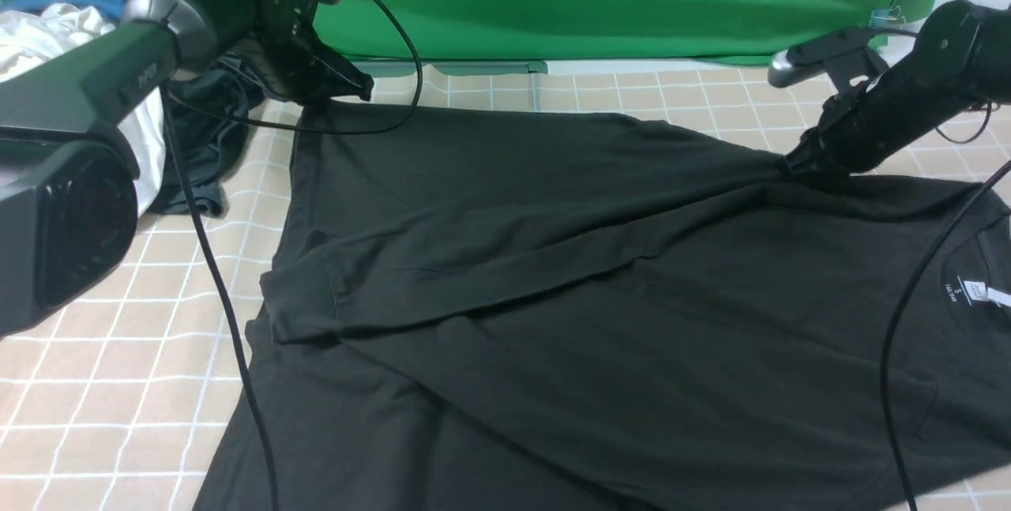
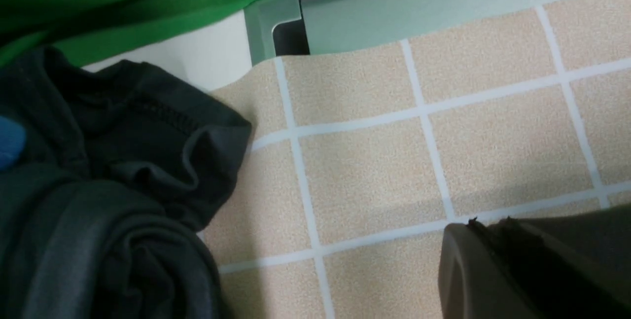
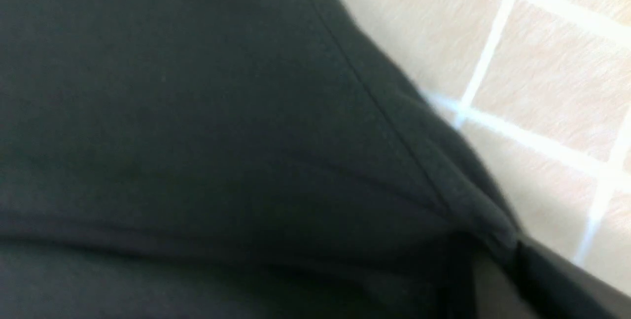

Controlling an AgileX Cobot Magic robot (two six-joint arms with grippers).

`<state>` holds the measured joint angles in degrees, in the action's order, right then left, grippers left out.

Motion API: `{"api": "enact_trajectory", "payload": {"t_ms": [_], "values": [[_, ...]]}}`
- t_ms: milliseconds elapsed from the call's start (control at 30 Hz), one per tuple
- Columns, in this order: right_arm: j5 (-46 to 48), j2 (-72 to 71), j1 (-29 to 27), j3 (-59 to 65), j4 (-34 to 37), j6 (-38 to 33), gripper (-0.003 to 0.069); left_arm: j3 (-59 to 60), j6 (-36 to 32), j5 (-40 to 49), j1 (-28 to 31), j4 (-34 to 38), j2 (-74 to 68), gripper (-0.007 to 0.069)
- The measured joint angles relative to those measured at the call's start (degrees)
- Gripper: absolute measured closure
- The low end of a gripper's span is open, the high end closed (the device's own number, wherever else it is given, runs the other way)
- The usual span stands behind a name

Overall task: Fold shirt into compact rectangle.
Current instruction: 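Grasp the near edge of the shirt at its hem and shoulder corners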

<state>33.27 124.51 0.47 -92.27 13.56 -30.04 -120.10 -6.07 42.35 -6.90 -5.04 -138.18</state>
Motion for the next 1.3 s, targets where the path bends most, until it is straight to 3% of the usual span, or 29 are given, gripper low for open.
{"api": "enact_trajectory", "payload": {"t_ms": [433, 533, 633, 733, 833, 933, 1033, 1133, 1233, 1300], "values": [[-4.21, -0.17, -0.18, -5.50, 0.00, 2.68, 0.0581, 0.00, 6.06, -1.28, 1.50, -0.78, 0.26, 0.0588], [-4.90, 0.84, -0.12, -5.56, 0.06, 2.85, 0.0480, 0.00, 6.06, -2.29, 1.50, -0.56, 0.26, 0.0587], [-5.43, 1.32, -0.12, -5.56, 0.01, 2.85, 0.0326, 0.00, 6.59, -3.54, 1.50, -0.93, 0.26, 0.0577], [-5.34, 1.06, -0.01, -5.56, 0.01, 2.85, 0.0165, 0.00, 6.65, -4.25, 1.50, -2.39, 0.46, 0.0517], [-2.18, -0.89, -0.01, -5.56, -0.05, 2.94, 0.0123, 0.00, 6.85, -2.45, 1.67, -5.04, 2.10, 0.0441], [2.92, -5.25, -0.01, -5.56, -0.17, 4.90, 0.0186, 0.00, 6.96, 1.66, 1.74, -7.09, 5.49, 0.0393], [8.24, -9.09, -0.01, -5.62, -0.17, 6.13, 0.0375, 0.00, 6.06, 7.16, 1.74, -5.98, 8.84, 0.0405], [11.16, -10.86, 0.18, -5.67, -0.17, 6.27, 0.0566, 0.00, 1.84, 13.63, 1.74, -0.47, 11.79, 0.0498], [12.14, -10.27, 0.62, -5.55, -0.12, 6.32, 0.0603, 1.07, -0.89, 17.69, 1.74, 4.63, 13.25, 0.0578], [12.33, -8.54, 1.15, -5.55, 0.00, 6.49, 0.0564, 4.59, -2.08, 19.04, 1.68, 8.32, 14.42, 0.0608]]}}
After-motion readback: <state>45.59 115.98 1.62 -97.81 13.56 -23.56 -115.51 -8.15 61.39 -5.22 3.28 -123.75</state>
